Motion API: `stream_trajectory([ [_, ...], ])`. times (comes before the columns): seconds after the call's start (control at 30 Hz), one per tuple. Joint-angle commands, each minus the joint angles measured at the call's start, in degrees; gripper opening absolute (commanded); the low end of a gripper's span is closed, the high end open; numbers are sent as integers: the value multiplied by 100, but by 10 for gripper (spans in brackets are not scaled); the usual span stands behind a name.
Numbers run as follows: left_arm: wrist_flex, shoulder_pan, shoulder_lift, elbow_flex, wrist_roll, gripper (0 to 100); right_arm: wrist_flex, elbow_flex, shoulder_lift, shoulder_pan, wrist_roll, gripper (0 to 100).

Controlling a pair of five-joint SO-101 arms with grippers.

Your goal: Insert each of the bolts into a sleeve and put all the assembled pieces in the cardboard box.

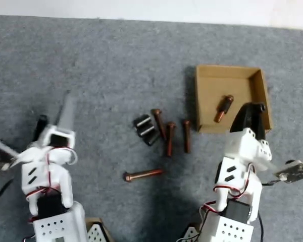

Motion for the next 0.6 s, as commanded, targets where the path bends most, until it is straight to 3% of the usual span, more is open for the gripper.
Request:
stream_trajectory([
  [0.0, 105, 567, -57, 119, -765, 446, -154, 558, -110, 31, 879, 7],
  [0.17, -264, 910, -40, 119, -1099, 425, 224, 602, -101, -382, 1037, 7],
  [0.27, 281, 1059, -66, 119, -1152, 337, 356, 602, -110, -699, 1046, 7],
  [0.43, 598, 505, -75, -101, -1503, 293, -242, 602, -66, -725, 1046, 7],
  [0.57, -229, 312, -48, 22, -1248, 292, 637, 602, -101, -813, 1037, 7],
])
